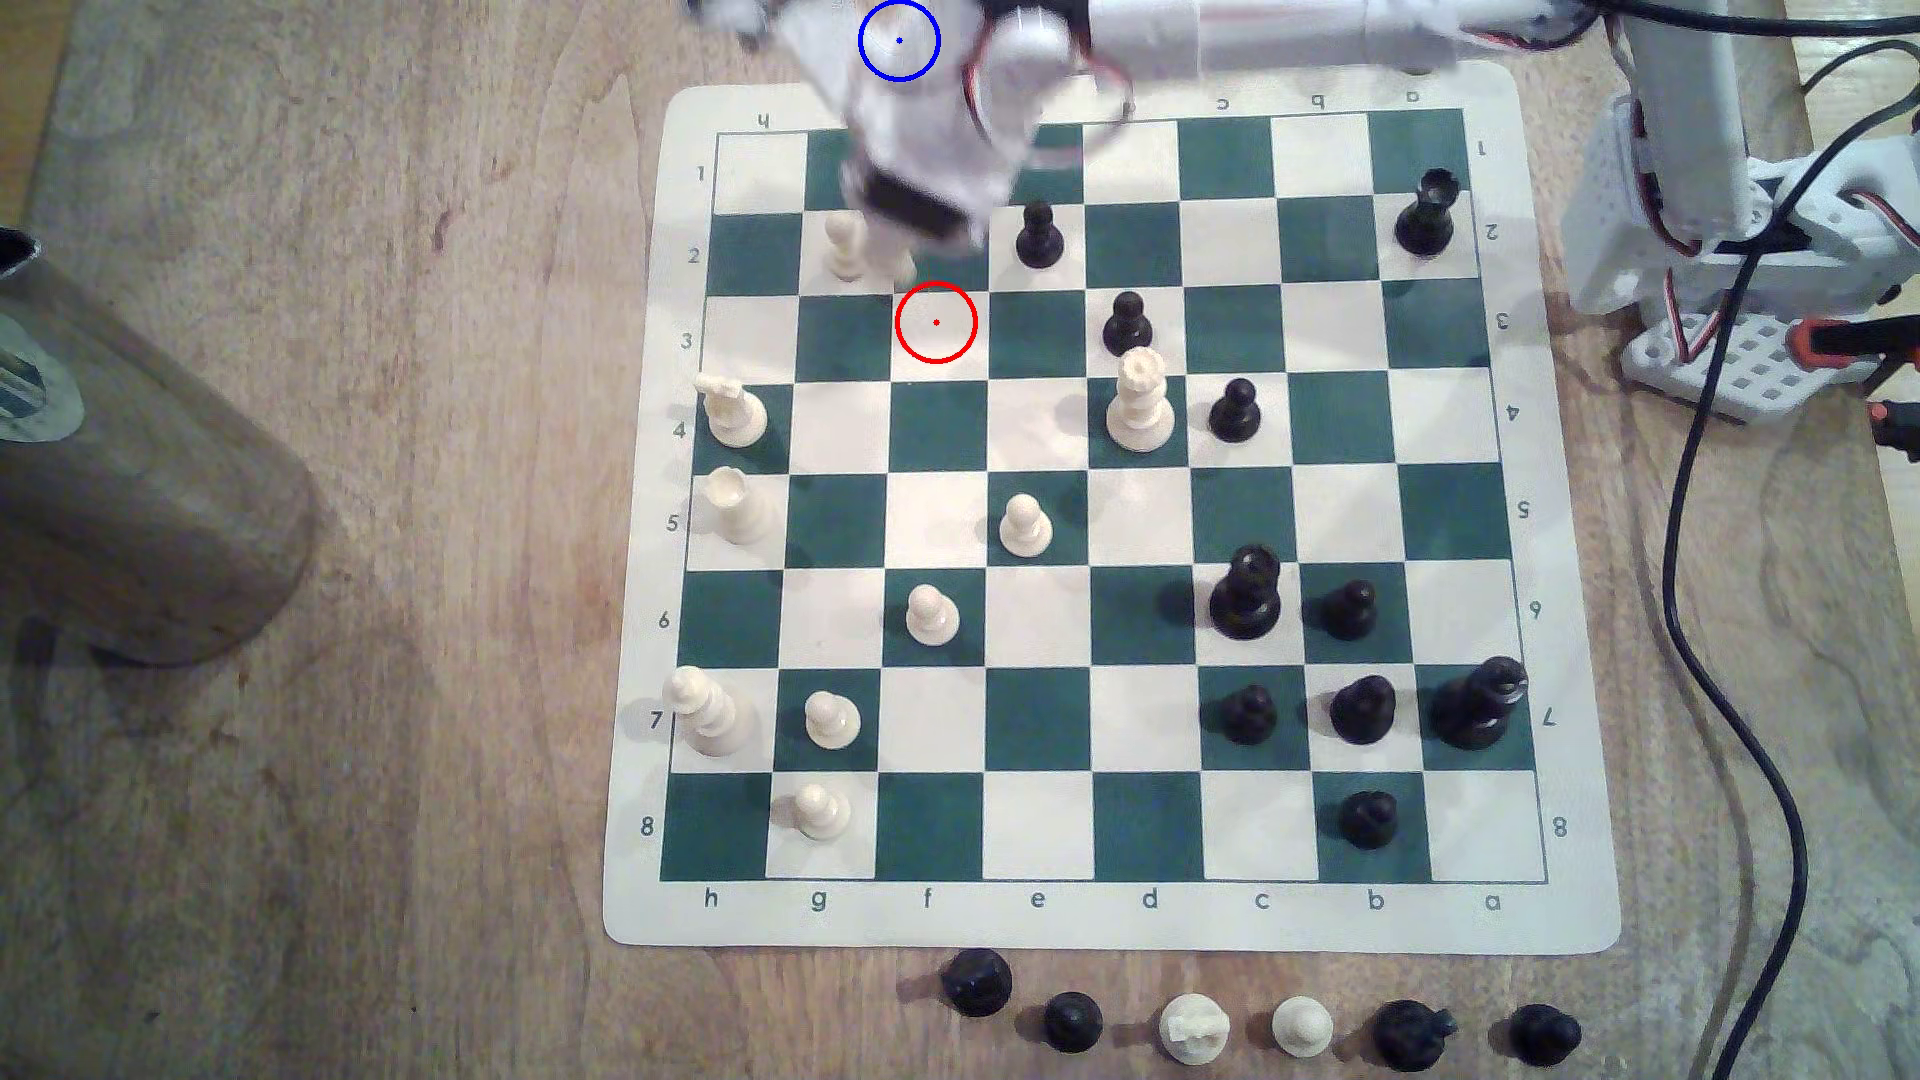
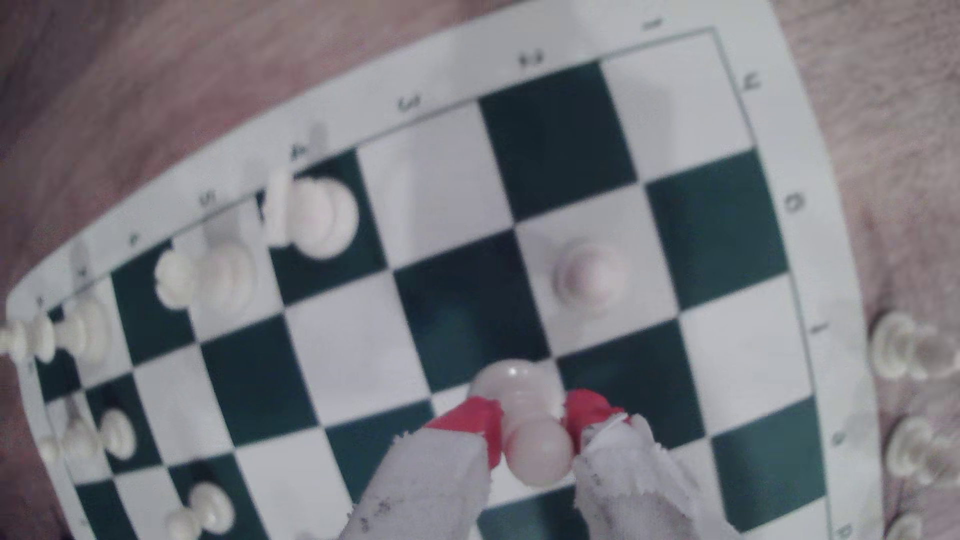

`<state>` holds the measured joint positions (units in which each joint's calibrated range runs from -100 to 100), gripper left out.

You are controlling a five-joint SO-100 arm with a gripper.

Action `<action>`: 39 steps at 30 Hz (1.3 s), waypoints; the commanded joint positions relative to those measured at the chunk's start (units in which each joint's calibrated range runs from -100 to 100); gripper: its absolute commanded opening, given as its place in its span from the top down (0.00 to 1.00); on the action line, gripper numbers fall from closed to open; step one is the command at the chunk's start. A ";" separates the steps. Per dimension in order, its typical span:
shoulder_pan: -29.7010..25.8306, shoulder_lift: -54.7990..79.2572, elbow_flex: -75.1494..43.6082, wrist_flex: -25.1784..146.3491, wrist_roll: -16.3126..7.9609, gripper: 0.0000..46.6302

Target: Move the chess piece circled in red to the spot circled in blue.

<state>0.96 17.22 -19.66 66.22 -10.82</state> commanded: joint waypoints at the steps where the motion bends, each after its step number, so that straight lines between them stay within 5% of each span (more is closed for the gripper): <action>1: 3.62 -4.40 -15.43 4.96 2.15 0.99; 4: 5.57 -0.75 -24.22 11.43 3.32 0.99; 11: 9.48 0.61 -24.31 12.98 6.30 0.99; 39: 16.13 22.59 -35.28 9.30 8.01 0.99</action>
<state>16.45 40.93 -49.66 76.81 -3.49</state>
